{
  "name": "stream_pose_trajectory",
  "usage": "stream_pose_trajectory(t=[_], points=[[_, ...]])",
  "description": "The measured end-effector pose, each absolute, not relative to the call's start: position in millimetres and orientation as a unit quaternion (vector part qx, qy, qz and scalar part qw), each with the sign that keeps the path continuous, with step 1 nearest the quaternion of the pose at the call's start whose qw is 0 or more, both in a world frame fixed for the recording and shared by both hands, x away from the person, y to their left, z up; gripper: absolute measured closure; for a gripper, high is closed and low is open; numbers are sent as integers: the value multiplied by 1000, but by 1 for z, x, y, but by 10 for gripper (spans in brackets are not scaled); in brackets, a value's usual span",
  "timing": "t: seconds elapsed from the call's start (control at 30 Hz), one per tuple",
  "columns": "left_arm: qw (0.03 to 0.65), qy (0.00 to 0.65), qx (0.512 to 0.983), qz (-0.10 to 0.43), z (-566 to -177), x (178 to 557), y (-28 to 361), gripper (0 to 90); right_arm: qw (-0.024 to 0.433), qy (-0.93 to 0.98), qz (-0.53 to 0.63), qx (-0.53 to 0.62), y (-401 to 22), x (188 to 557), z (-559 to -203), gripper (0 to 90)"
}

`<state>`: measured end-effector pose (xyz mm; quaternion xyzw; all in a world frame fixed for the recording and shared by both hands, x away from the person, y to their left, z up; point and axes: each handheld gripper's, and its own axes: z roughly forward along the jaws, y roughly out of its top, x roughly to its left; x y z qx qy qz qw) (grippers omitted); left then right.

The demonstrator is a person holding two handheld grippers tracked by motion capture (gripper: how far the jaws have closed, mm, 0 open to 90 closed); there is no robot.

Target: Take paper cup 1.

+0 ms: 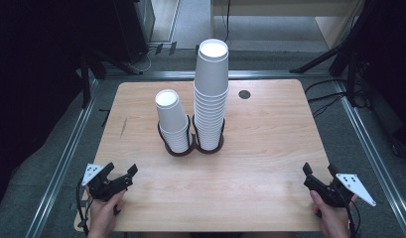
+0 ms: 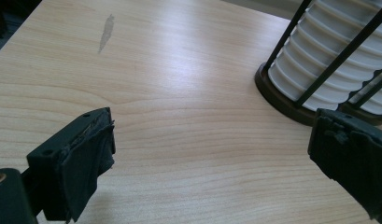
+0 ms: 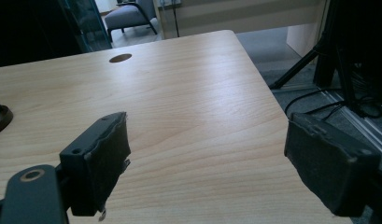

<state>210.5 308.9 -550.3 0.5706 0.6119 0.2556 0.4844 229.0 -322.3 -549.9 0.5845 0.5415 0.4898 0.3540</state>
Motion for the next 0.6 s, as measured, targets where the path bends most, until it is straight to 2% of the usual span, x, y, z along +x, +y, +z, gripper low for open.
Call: stream_pose_trajectory(t=[0.3, 0.6], points=[[491, 609, 572, 245, -550, 210, 311, 6, 371, 555, 480, 569, -317, 228, -550, 143], [503, 606, 570, 234, -551, 210, 314, 6, 368, 553, 479, 573, -318, 228, -550, 142]])
